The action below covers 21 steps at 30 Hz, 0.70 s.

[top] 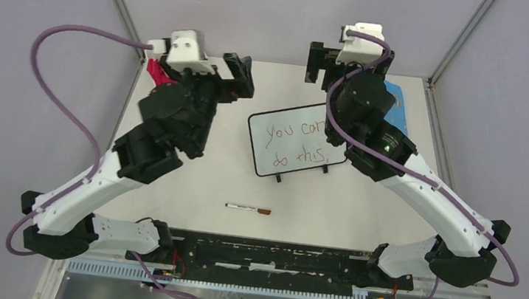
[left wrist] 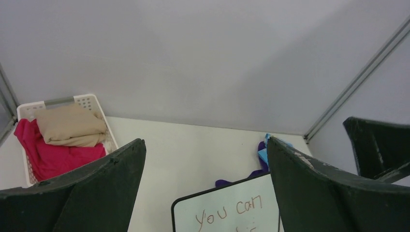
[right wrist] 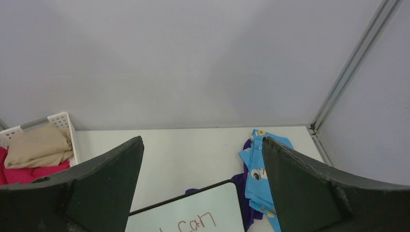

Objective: Write a sentence on the whiteboard
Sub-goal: Reset both arms

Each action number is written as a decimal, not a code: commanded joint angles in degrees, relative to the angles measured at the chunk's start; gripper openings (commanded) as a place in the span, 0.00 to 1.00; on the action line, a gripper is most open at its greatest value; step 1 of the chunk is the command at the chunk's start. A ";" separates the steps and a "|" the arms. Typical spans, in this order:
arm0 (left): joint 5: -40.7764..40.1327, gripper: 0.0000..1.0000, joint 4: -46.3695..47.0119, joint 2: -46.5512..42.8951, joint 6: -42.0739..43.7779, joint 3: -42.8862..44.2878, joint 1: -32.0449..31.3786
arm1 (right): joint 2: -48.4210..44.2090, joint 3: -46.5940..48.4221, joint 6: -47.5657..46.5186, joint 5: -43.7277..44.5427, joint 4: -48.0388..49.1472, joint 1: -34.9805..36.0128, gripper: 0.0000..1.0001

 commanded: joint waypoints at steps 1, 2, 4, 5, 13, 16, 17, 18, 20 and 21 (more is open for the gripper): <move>1.05 1.00 1.14 5.64 2.24 -0.72 1.52 | 0.85 3.06 12.62 -5.33 -3.19 -6.26 0.98; 2.44 1.00 0.71 6.22 0.79 -1.07 2.21 | 1.18 2.86 14.77 -6.67 -3.06 -8.02 0.98; 6.77 1.00 -0.31 6.91 -3.70 -2.18 4.72 | 1.77 2.22 19.30 -9.43 -2.88 -11.09 0.98; 9.28 1.00 -1.33 7.19 -5.86 -2.53 6.72 | 2.12 1.78 21.25 -10.92 -2.76 -12.56 0.98; 26.56 1.00 -9.48 8.07 -20.85 2.61 23.70 | 1.85 -2.77 14.68 -6.75 7.16 -17.33 0.98; 30.22 1.00 -12.81 11.63 -22.32 10.54 24.83 | 1.71 1.06 20.40 -11.04 3.00 -19.15 0.98; 31.27 1.00 -13.75 12.66 -22.73 12.93 24.82 | 1.02 1.25 21.16 -12.89 2.51 -19.16 0.98; 32.46 1.00 -14.31 13.42 -22.67 15.08 24.84 | -0.43 0.04 21.24 -15.30 3.31 -19.14 0.98; 33.63 1.00 -14.25 13.18 -20.99 16.84 24.84 | -4.30 -4.09 20.47 -17.35 6.54 -19.15 0.98; 32.16 1.00 -14.22 12.32 -19.88 16.78 24.85 | -6.63 -6.05 19.61 -17.43 7.94 -19.15 0.98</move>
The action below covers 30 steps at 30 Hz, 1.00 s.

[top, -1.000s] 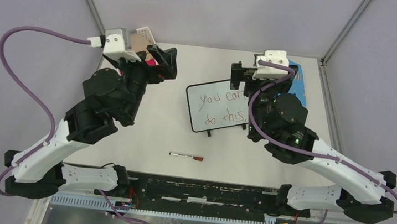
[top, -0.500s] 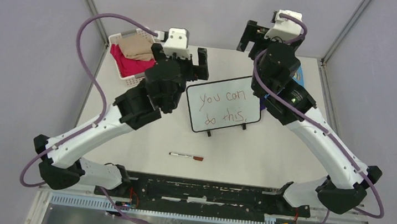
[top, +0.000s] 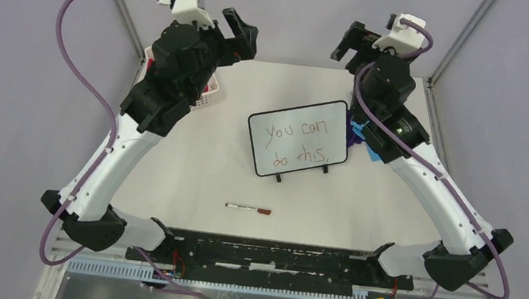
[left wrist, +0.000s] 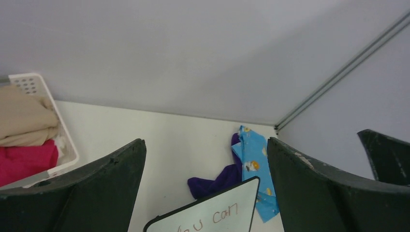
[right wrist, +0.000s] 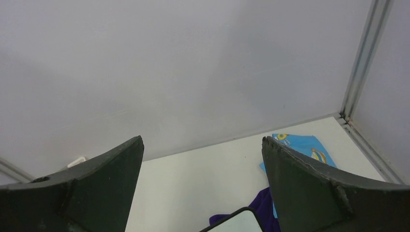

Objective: Write a sentence on the whiteboard
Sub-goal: Reset both arms

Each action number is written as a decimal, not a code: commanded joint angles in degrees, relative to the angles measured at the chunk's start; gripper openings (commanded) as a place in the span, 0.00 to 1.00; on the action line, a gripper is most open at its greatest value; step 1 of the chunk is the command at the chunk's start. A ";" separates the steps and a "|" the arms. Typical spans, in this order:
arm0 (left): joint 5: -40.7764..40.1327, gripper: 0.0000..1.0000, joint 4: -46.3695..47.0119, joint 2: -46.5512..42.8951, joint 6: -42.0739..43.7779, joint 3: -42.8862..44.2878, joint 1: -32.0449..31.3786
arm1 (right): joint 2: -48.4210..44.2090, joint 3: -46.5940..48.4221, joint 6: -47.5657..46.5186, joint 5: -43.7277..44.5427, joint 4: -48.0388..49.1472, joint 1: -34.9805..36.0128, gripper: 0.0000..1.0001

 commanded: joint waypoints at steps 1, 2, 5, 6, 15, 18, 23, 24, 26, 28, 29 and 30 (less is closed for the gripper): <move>-0.68 1.00 -0.75 -2.32 -1.12 3.43 0.06 | -9.92 -4.56 -0.53 -3.97 7.36 -0.04 0.98; -4.09 1.00 -0.49 -3.72 -1.01 2.24 0.06 | -12.07 -5.86 -1.35 -2.21 7.66 -0.09 0.98; -8.73 1.00 1.07 -7.27 0.97 0.71 0.06 | -18.43 -11.01 -5.42 1.25 10.81 0.07 0.98; -8.91 1.00 1.35 -8.03 1.68 0.77 0.05 | -20.45 -13.04 -6.43 2.23 12.49 0.32 0.98; -8.20 1.00 2.84 -10.48 6.83 1.97 0.04 | -26.93 -20.43 -17.05 5.61 14.34 6.30 0.98; -8.81 1.00 3.72 -10.59 7.68 0.82 -0.03 | -25.52 -20.78 -25.36 11.62 19.51 12.38 0.98; -9.22 1.00 5.17 -10.81 8.14 -2.14 -0.34 | -23.57 -21.16 -36.54 15.04 25.68 20.07 0.98; -9.41 1.00 5.54 -11.05 8.22 -3.13 -0.37 | -23.42 -21.18 -36.85 15.14 24.89 20.64 0.98; -9.93 1.00 6.47 -11.84 8.32 -5.20 -0.43 | -23.39 -22.37 -37.22 15.56 24.09 21.22 0.98; -10.61 1.00 6.38 -11.94 8.40 -6.41 -0.39 | -24.32 -25.23 -38.04 15.60 25.24 21.44 0.98; -10.99 1.00 6.02 -11.79 8.33 -6.71 -0.42 | -24.89 -27.34 -38.47 15.60 26.27 21.38 0.98; -11.55 1.00 5.66 -11.63 8.26 -6.87 -0.38 | -25.72 -29.21 -39.00 15.49 27.66 21.41 0.98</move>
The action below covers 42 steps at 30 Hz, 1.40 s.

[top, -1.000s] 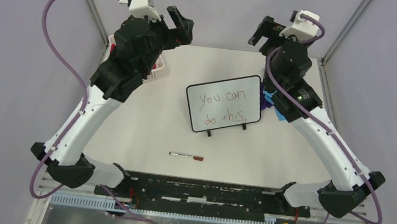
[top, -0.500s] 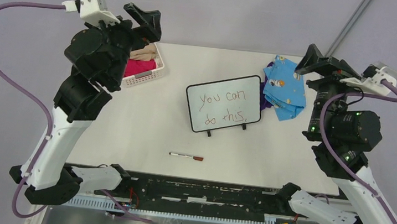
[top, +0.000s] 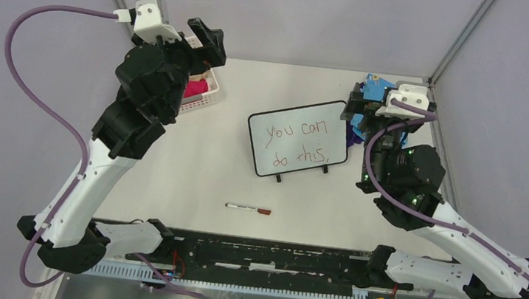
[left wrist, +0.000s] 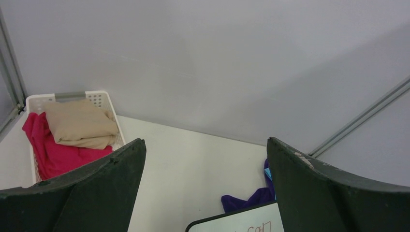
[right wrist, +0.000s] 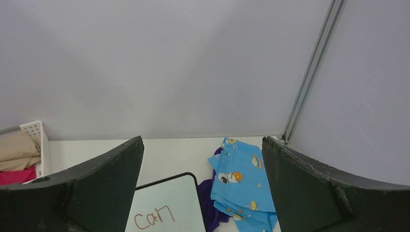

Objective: Write a sentence on the whiteboard
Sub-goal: Reset both arms

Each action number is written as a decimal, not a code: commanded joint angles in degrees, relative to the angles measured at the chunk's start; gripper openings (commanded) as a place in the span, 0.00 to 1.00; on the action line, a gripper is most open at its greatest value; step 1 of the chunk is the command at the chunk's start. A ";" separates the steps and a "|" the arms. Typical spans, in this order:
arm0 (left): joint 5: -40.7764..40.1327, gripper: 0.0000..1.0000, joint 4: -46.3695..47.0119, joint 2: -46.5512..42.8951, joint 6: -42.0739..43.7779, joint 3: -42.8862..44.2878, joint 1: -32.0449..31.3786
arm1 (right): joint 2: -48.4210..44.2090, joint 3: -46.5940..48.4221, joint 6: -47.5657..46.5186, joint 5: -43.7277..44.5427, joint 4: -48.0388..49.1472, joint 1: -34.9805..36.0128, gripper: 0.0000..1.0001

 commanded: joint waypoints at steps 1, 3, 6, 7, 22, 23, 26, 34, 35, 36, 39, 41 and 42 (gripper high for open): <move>-3.26 1.00 2.35 -0.69 1.91 -1.11 -0.27 | -3.65 -6.27 -5.19 1.89 6.80 0.39 0.98; -3.77 1.00 2.20 -1.07 1.41 -2.23 -0.35 | -5.29 -9.19 -5.52 2.02 9.17 0.39 0.98; -4.58 1.00 1.82 -2.18 0.63 -4.40 -0.34 | -6.52 -10.72 -4.36 3.00 8.46 0.30 0.98; -5.01 1.00 1.19 -2.26 0.36 -4.60 -0.34 | -6.77 -10.90 -4.10 2.52 7.59 0.28 0.98; -0.88 1.00 -3.58 -1.91 5.20 0.23 -1.94 | -15.62 -16.10 -2.04 -6.50 5.03 0.35 0.98; 0.09 1.00 -3.92 -1.19 5.86 1.69 -2.49 | -16.14 -15.04 -1.49 -7.43 4.52 0.34 0.98; 2.63 1.00 -4.04 0.07 7.91 4.12 -3.90 | -18.02 -13.86 -0.34 -9.56 4.61 0.30 0.98; 2.66 1.00 -2.70 -0.36 8.61 1.51 -4.47 | -20.56 -17.94 0.18 -8.90 5.26 0.27 0.98; 2.58 1.00 -2.56 -0.58 8.69 1.21 -4.47 | -20.56 -18.59 0.34 -8.94 5.20 0.32 0.98; 2.39 1.00 -2.48 -0.74 8.77 0.95 -4.47 | -20.57 -19.21 0.57 -8.89 5.12 0.28 0.98; 1.98 1.00 -1.91 -1.55 9.24 -0.19 -4.48 | -20.50 -20.71 1.22 -8.96 5.11 0.31 0.98; 1.59 1.00 -1.34 -1.91 9.49 -0.86 -4.47 | -20.14 -21.30 1.55 -9.14 5.02 0.29 0.98; 1.03 1.00 -1.30 -1.92 9.31 -1.02 -4.47 | -19.90 -21.37 1.79 -9.25 4.82 0.31 0.98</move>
